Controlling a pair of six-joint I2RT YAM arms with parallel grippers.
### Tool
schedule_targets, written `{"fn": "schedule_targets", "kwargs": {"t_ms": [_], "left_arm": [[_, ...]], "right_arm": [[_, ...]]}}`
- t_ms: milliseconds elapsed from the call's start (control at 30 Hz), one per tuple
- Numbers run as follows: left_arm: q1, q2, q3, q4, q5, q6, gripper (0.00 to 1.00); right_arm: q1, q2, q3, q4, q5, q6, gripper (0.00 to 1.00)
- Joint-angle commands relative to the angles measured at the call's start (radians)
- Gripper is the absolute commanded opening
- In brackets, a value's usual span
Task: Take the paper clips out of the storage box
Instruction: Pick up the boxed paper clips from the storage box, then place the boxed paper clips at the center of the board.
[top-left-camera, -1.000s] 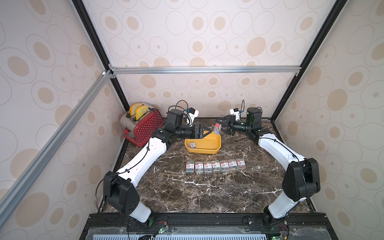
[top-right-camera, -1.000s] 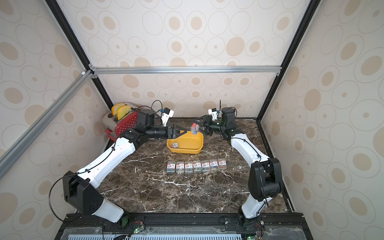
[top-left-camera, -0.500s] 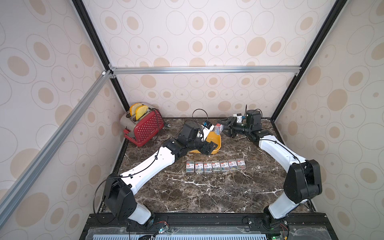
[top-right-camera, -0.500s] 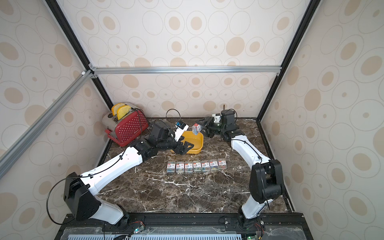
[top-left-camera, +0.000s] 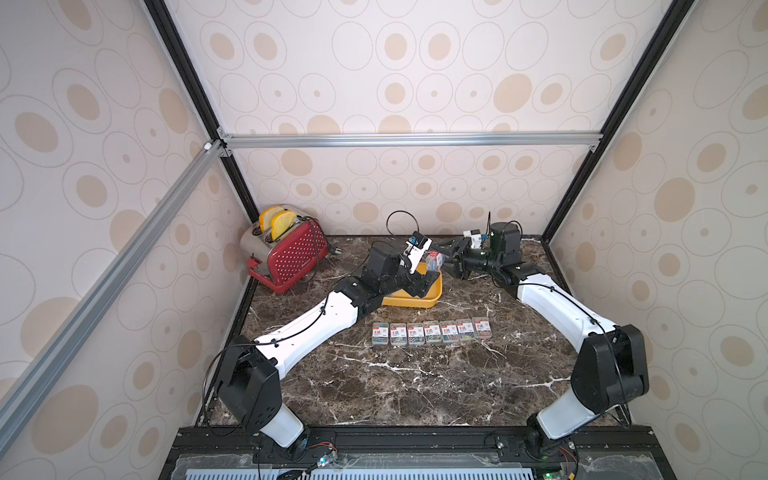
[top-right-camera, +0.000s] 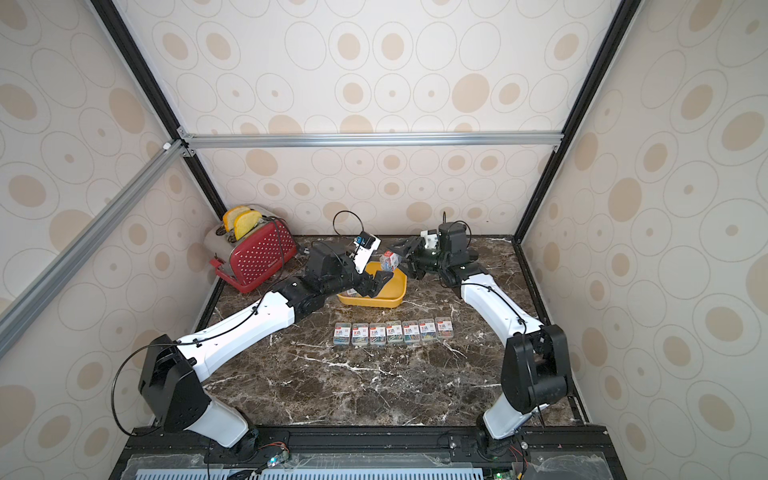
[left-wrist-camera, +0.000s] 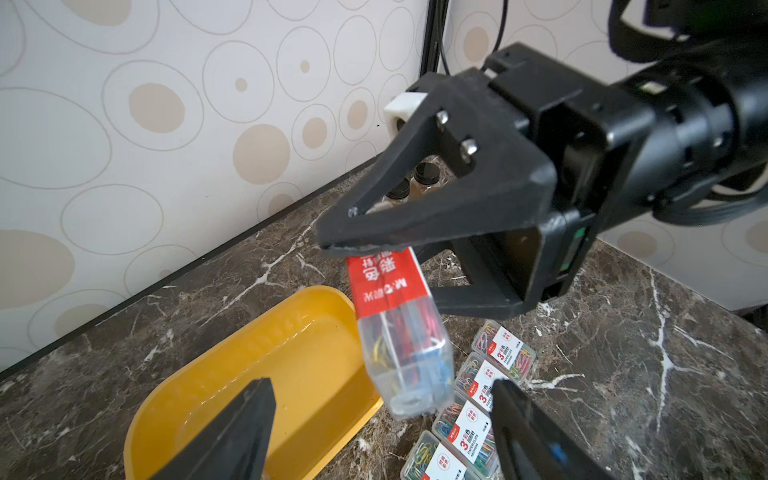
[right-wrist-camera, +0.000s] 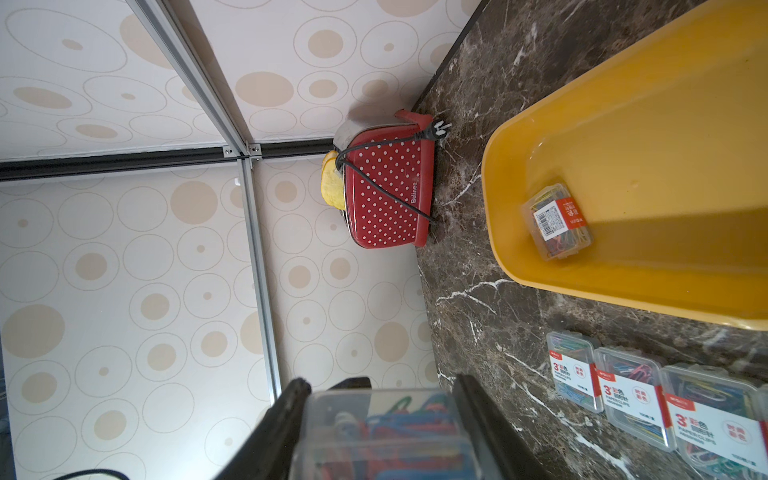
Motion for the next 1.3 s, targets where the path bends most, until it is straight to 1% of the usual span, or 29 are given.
{"fn": "schedule_targets", "kwargs": {"t_ms": [0,133,333,467,533,567,600,667,733,800,833,867,900,967,1033,1067,1167,1233,1267], "left_arm": [[-0.009,0.016,-0.004,0.073,-0.037,0.034,0.83],[-0.009,0.036,-0.001,0.096,-0.062,0.047,0.81],[-0.009,0.052,0.002,0.127,-0.071,0.059,0.8],[-0.009,0.06,0.009,0.139,-0.073,0.065,0.77],[-0.01,0.073,0.024,0.12,-0.069,0.068,0.67],[-0.009,0.078,0.029,0.116,-0.07,0.065,0.58],[-0.009,0.084,0.03,0.119,-0.07,0.063,0.51],[-0.009,0.09,0.038,0.109,-0.069,0.061,0.45],[-0.01,0.091,0.046,0.095,-0.074,0.056,0.42],[-0.01,0.086,0.049,0.08,-0.085,0.053,0.37],[-0.009,0.082,0.053,0.067,-0.09,0.053,0.34],[-0.007,0.079,0.063,0.047,-0.089,0.053,0.32],[-0.003,0.076,0.077,0.018,-0.079,0.055,0.32],[0.009,0.071,0.118,-0.071,-0.042,0.058,0.3],[0.032,0.065,0.159,-0.175,0.01,0.049,0.29],[0.054,0.057,0.172,-0.22,0.054,0.037,0.28],[0.108,0.022,0.181,-0.322,0.151,0.021,0.27],[0.134,0.015,0.211,-0.417,0.215,0.04,0.27],[0.149,0.026,0.245,-0.49,0.264,0.056,0.28]], "right_arm": [[0.003,-0.04,0.0,-0.003,-0.013,-0.022,0.31],[0.004,-0.046,-0.013,0.0,-0.027,-0.026,0.29],[0.014,-0.051,-0.033,0.008,-0.045,-0.03,0.27],[0.018,-0.053,-0.04,0.008,-0.05,-0.038,0.26],[0.018,-0.049,-0.04,0.016,-0.053,-0.034,0.25],[0.018,-0.049,-0.038,0.018,-0.056,-0.034,0.25],[0.018,-0.048,-0.035,0.018,-0.059,-0.037,0.25],[0.018,-0.047,-0.031,0.018,-0.062,-0.045,0.26],[0.018,-0.046,-0.028,0.008,-0.066,-0.056,0.28],[0.018,-0.046,-0.022,0.008,-0.068,-0.072,0.33],[0.018,-0.044,-0.015,-0.001,-0.074,-0.089,0.37],[0.018,-0.04,0.0,-0.017,-0.081,-0.119,0.43],[0.018,-0.04,0.012,-0.041,-0.086,-0.157,0.5],[0.006,-0.037,0.048,-0.111,-0.103,-0.255,0.72],[-0.017,-0.039,0.071,-0.176,-0.113,-0.355,0.83],[-0.038,-0.046,0.073,-0.203,-0.113,-0.403,0.87],[-0.092,-0.077,0.046,-0.211,-0.137,-0.485,0.98],[-0.111,-0.09,0.045,-0.252,-0.161,-0.572,1.0],[-0.114,-0.095,0.053,-0.298,-0.169,-0.643,1.0]]}}
